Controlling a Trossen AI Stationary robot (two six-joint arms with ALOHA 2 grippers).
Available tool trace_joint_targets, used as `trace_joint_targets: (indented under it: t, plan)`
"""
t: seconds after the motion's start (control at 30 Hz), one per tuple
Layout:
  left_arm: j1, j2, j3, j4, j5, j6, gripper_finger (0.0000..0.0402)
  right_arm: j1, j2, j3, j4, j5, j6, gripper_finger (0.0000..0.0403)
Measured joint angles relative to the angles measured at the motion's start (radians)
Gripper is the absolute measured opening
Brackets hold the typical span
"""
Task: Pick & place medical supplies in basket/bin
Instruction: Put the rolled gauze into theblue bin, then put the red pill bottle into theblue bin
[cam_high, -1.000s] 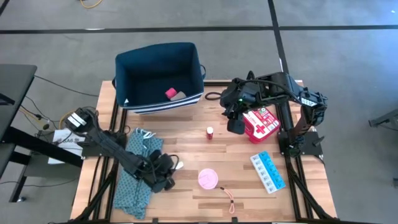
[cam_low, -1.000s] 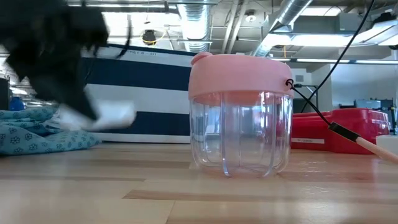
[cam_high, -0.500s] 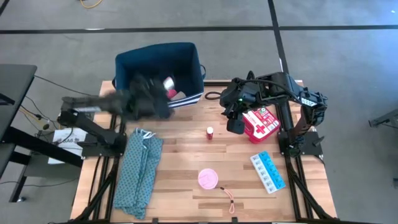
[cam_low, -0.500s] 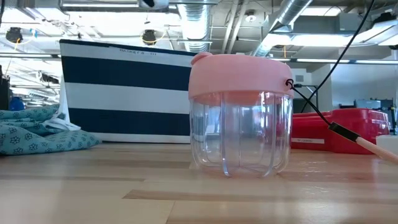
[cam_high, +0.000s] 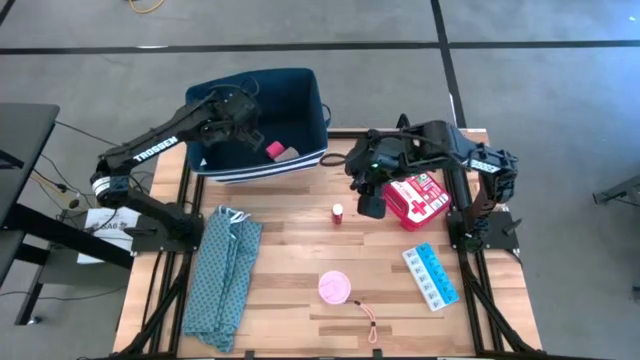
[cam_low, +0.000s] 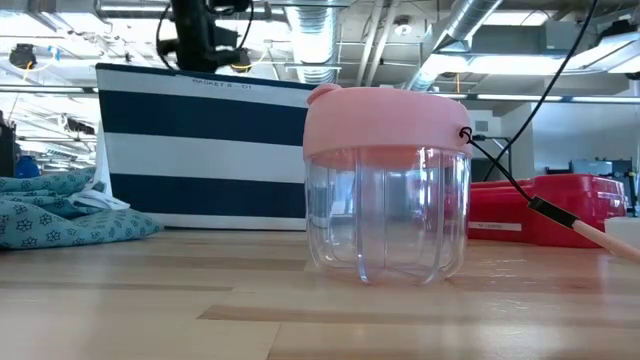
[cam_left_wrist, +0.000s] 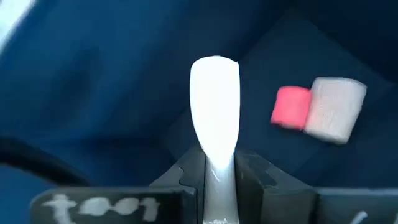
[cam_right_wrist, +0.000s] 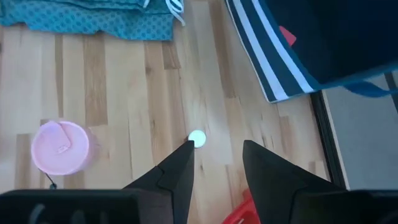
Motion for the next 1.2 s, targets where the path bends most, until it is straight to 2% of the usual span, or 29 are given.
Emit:
trace_joint_targets:
  t: [0.17, 0.3, 0.53, 0.7, 0.83, 0.97, 1.07, 1.2]
  plan:
    - [0.068, 0.004, -0.065, 0.152, 0.142, 0.089, 0.0039, -0.002, 0.068, -0.001, -0.02, 0.0, -0.036, 0.013]
    - [0.095, 0.006, -0.087, 0.18, 0.163, 0.154, 0.0051, 0.0, 0.116, -0.001, -0.025, -0.003, -0.052, 0.013]
    - [0.117, 0.007, -0.114, 0.163, 0.161, 0.179, 0.0131, 0.0, 0.156, 0.0, -0.025, -0.004, -0.064, 0.013]
    - [0.116, 0.005, -0.108, 0.173, 0.159, 0.198, 0.0174, 0.007, 0.129, 0.004, -0.025, -0.004, -0.065, 0.013]
    - [0.117, 0.005, -0.031, 0.167, 0.157, 0.198, 0.0184, 0.022, 0.059, 0.007, -0.026, -0.003, -0.065, 0.013]
    - [0.1, 0.004, 0.103, 0.134, 0.163, 0.175, 0.0182, 0.035, -0.024, 0.007, -0.026, -0.002, -0.077, 0.013]
    - [0.063, 0.003, 0.21, 0.117, 0.213, 0.153, 0.0178, 0.039, -0.1, -0.013, -0.017, -0.002, -0.118, 0.013]
    - [-0.02, 0.001, 0.318, 0.132, 0.294, 0.15, 0.0174, 0.039, -0.199, -0.18, 0.12, -0.053, -0.164, 0.013]
